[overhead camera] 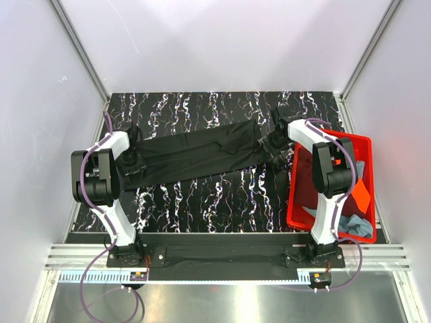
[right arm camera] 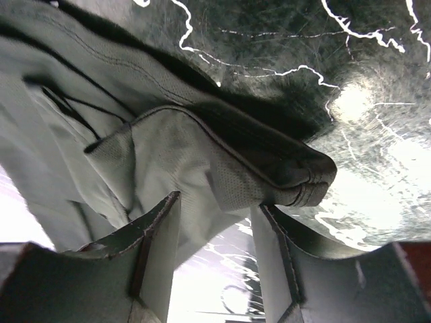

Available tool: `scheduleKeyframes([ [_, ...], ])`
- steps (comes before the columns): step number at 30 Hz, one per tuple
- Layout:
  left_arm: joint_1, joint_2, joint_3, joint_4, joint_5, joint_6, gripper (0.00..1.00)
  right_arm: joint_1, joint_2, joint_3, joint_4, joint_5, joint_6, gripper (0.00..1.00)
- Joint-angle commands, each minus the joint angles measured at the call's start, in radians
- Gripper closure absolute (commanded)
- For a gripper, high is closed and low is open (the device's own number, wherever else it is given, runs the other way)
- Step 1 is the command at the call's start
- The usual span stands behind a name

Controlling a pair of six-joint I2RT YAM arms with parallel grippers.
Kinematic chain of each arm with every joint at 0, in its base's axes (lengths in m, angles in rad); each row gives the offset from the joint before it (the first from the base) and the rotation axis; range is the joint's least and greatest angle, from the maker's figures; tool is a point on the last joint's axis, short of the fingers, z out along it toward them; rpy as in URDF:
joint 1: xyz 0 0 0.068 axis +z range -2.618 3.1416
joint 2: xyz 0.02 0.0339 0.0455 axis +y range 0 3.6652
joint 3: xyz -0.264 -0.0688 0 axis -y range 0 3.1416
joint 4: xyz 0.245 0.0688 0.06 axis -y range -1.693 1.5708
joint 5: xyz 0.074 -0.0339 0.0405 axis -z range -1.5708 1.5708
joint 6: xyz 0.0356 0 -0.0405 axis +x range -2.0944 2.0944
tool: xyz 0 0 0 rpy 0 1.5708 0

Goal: Fold and stack the t-shirts
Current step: Fold the tshirt

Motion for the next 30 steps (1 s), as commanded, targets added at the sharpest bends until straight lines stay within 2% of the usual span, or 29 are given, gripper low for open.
scheduleKeyframes([
  [1,0.003,-0.041,0.017,0.01,-0.018,0.001,0.44,0.001,-0.035,0.006,0.021,0.038,0.098,0.47],
  [14,0.003,-0.024,0.023,0.009,-0.022,0.01,0.44,-0.004,-0.077,-0.095,-0.035,0.066,0.133,0.51],
  [20,0.004,-0.004,0.029,0.007,-0.036,0.013,0.44,-0.027,-0.071,-0.115,-0.022,0.098,0.118,0.59],
  [22,0.004,0.005,0.032,0.006,-0.038,0.015,0.44,-0.033,-0.054,-0.106,-0.016,0.106,0.092,0.63],
  [24,0.004,0.008,0.034,0.007,-0.041,0.013,0.43,-0.035,-0.045,-0.101,-0.028,0.113,0.081,0.73],
  [25,0.003,0.01,0.032,0.007,-0.042,0.013,0.43,-0.035,-0.048,-0.107,-0.026,0.115,0.075,0.82],
  [28,0.004,0.01,0.025,0.012,-0.053,0.015,0.43,-0.035,-0.061,-0.135,-0.007,0.147,0.05,0.93],
  [29,0.006,0.01,0.023,0.012,-0.054,0.013,0.43,-0.035,-0.065,-0.142,-0.006,0.155,0.041,1.0],
  [30,0.006,0.01,0.025,0.014,-0.054,0.013,0.43,-0.033,-0.073,-0.164,0.005,0.161,0.032,1.0],
])
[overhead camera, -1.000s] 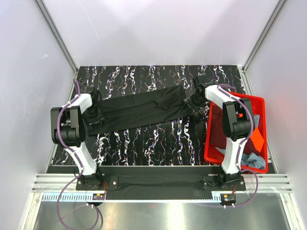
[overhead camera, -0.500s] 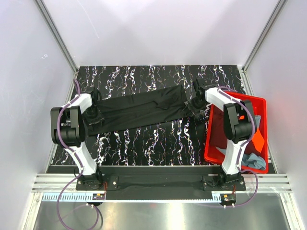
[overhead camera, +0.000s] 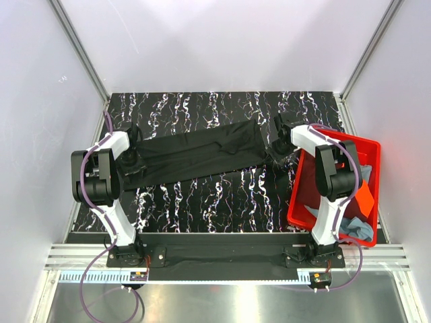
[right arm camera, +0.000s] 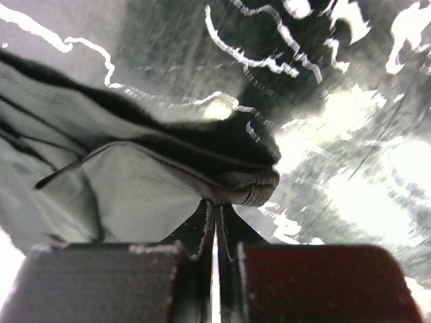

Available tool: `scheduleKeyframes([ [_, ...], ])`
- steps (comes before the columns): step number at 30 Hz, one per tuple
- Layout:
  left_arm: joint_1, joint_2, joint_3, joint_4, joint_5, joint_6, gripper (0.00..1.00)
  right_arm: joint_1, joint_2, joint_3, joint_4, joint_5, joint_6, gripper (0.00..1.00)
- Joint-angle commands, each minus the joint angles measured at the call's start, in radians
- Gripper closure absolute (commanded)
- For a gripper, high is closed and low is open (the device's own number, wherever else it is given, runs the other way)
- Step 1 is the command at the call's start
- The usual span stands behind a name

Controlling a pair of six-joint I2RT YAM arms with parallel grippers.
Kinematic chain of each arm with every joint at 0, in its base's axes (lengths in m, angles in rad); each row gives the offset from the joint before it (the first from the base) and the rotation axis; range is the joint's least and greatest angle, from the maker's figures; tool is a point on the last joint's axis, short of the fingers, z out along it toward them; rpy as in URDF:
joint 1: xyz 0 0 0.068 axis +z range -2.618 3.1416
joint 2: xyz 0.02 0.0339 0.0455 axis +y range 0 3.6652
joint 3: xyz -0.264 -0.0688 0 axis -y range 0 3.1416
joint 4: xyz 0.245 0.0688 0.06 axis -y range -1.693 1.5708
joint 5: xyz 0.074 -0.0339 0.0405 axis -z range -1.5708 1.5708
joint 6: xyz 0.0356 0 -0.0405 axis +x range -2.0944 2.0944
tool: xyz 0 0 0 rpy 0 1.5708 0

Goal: Fold and stack the t-shirts
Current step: Fold the tshirt

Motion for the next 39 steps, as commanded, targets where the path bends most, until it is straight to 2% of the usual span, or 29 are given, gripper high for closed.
scheduleKeyframes([
  [1,0.006,0.011,0.025,0.012,-0.043,0.011,0.43,-0.014,-0.03,-0.062,-0.017,0.099,-0.033,1.0],
  [6,0.009,0.009,0.025,0.014,-0.04,0.011,0.43,-0.014,-0.059,-0.156,0.049,0.142,-0.099,1.0],
  [15,0.009,-0.06,-0.023,0.044,0.01,0.018,0.42,-0.008,-0.068,-0.168,0.067,0.256,-0.28,1.0],
  [21,0.009,-0.17,-0.063,0.064,0.075,0.006,0.39,-0.006,-0.004,-0.056,0.05,0.387,-0.457,1.0],
  [26,-0.002,-0.3,-0.161,0.109,0.188,-0.012,0.33,-0.007,0.088,0.094,0.096,0.42,-0.594,1.0],
  [29,-0.01,-0.374,-0.205,0.13,0.24,-0.018,0.31,-0.007,0.165,0.247,0.092,0.423,-0.698,0.92],
  [30,-0.011,-0.402,-0.212,0.138,0.245,-0.009,0.31,-0.007,0.194,0.313,0.093,0.418,-0.715,0.81],
  [33,-0.011,-0.414,-0.212,0.168,0.286,0.034,0.31,-0.006,0.232,0.443,0.053,0.398,-0.778,0.67],
  [36,-0.011,-0.376,-0.154,0.19,0.334,0.101,0.31,-0.007,0.233,0.553,-0.023,0.385,-0.8,0.58],
  [39,-0.01,-0.316,-0.089,0.207,0.375,0.167,0.26,-0.001,0.202,0.62,-0.111,0.327,-0.792,0.52],
])
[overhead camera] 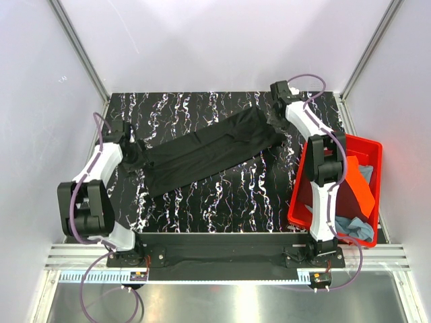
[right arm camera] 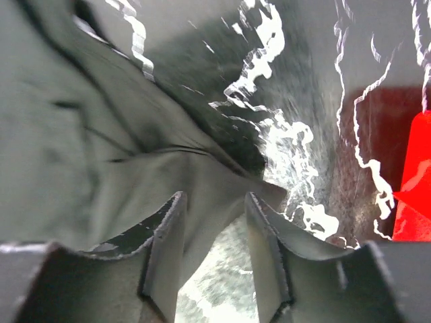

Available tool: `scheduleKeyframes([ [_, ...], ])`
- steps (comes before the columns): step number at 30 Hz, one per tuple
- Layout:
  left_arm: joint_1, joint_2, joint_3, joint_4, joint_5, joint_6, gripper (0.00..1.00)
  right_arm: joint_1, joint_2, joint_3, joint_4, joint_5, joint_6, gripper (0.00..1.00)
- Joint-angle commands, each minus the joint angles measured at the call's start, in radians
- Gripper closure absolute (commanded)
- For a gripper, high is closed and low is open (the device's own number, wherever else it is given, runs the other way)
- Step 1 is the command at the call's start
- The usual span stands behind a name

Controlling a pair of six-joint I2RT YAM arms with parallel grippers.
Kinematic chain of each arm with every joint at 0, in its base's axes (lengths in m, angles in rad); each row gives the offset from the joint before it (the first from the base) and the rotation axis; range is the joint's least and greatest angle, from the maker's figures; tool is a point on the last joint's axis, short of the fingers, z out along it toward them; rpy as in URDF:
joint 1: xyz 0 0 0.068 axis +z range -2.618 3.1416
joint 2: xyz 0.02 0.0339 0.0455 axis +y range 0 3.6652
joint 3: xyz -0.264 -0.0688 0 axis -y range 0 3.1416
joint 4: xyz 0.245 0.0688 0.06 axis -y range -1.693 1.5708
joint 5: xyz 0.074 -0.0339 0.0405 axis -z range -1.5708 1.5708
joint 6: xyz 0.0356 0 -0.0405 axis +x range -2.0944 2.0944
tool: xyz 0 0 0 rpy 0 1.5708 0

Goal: Fold and stack the t-shirts
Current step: Fold the tshirt

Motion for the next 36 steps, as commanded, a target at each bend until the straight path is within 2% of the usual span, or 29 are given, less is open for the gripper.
scheduleKeyframes([
  [1,-0.005,0.057,0.139,0.069,0.096,0.108,0.25,0.015,-0.061,0.106,-0.12,-0.042,-0.041,0.51],
  [2,-0.01,0.107,0.169,0.057,0.075,0.118,0.22,0.024,-0.069,0.117,-0.152,-0.063,-0.044,0.5],
  [6,-0.071,0.247,0.344,-0.008,-0.019,0.168,0.21,0.091,-0.14,0.09,-0.208,-0.164,-0.046,0.49],
  [10,-0.106,0.371,0.469,-0.047,-0.008,0.197,0.25,0.13,-0.21,-0.024,-0.171,-0.348,0.008,0.5],
  [13,-0.114,0.418,0.509,-0.06,0.007,0.205,0.27,0.153,-0.216,-0.087,-0.142,-0.393,0.031,0.5],
  [18,-0.126,0.396,0.445,-0.049,-0.017,0.195,0.27,0.148,-0.185,-0.101,-0.03,-0.353,0.037,0.48],
  [21,-0.132,0.297,0.339,0.009,0.016,0.164,0.28,0.118,-0.118,-0.064,0.03,-0.413,0.116,0.44],
  [26,-0.169,0.173,0.21,0.035,0.064,0.121,0.28,0.082,-0.02,-0.029,0.108,-0.496,0.221,0.44],
  [31,-0.209,0.082,0.112,0.04,0.079,0.104,0.27,0.079,0.016,0.007,0.074,-0.476,0.26,0.44],
  [36,-0.214,0.049,0.116,0.015,0.09,0.113,0.27,0.065,0.043,-0.013,0.107,-0.527,0.27,0.46],
])
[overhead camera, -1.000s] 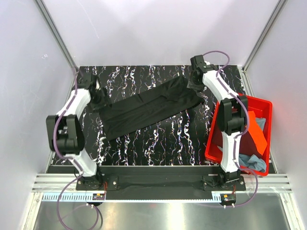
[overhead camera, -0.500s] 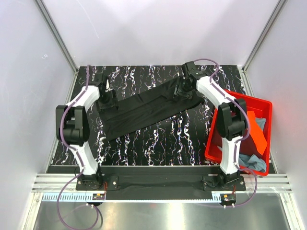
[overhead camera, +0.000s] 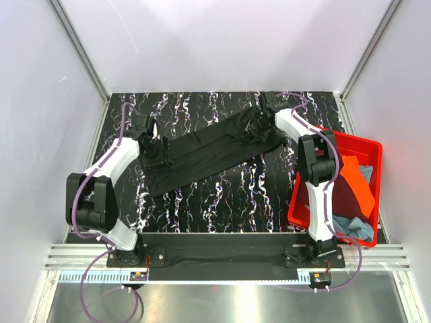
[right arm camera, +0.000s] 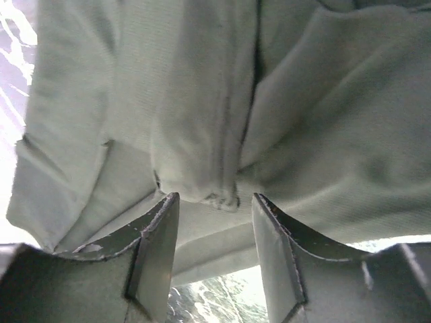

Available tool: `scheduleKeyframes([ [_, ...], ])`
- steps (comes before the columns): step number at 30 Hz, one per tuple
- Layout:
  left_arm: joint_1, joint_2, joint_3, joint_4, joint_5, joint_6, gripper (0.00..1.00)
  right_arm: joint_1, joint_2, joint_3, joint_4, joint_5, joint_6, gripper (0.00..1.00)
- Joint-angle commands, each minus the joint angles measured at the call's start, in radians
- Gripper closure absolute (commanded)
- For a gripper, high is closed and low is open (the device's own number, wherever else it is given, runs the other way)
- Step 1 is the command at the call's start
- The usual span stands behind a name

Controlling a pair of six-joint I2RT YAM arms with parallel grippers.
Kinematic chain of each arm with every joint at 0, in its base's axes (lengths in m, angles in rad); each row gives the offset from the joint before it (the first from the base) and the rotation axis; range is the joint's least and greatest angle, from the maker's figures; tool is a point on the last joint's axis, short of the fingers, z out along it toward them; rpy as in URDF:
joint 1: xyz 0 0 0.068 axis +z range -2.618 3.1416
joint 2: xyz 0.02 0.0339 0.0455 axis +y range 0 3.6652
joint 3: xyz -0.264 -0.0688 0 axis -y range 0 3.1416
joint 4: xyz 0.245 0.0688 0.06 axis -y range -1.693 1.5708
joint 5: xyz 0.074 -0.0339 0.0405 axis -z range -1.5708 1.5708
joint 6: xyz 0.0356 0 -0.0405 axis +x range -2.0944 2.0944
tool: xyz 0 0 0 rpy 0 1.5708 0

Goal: Fold and stack the t-shirts
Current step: Fold the tshirt

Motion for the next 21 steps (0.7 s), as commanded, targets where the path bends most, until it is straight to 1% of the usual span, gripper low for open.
scheduleKeyframes([
  [1,0.004,-0.036,0.013,0.011,0.021,-0.002,0.27,-0.006,0.01,0.034,0.055,-0.05,0.026,0.46],
  [9,0.004,-0.018,0.078,-0.016,0.023,0.017,0.27,-0.007,0.042,0.03,0.108,-0.075,0.052,0.57],
  [12,0.004,-0.01,0.079,-0.02,0.017,0.023,0.27,-0.007,0.05,0.055,0.106,-0.069,0.048,0.74],
  [13,0.004,-0.01,0.079,-0.021,0.017,0.023,0.27,-0.007,0.045,0.055,0.121,-0.066,0.051,0.89],
  [15,0.004,-0.011,0.079,-0.02,0.015,0.026,0.27,-0.007,0.042,0.06,0.143,-0.067,0.064,1.0],
  [18,0.004,-0.007,0.073,-0.018,0.012,0.026,0.27,-0.007,0.076,0.118,0.158,-0.087,0.083,1.0],
  [19,0.004,-0.005,0.072,-0.016,0.009,0.026,0.27,-0.007,0.089,0.17,0.146,-0.096,0.087,1.0],
  [21,0.004,-0.001,0.072,-0.018,0.009,0.027,0.27,-0.006,0.123,0.216,0.138,-0.108,0.107,0.99],
])
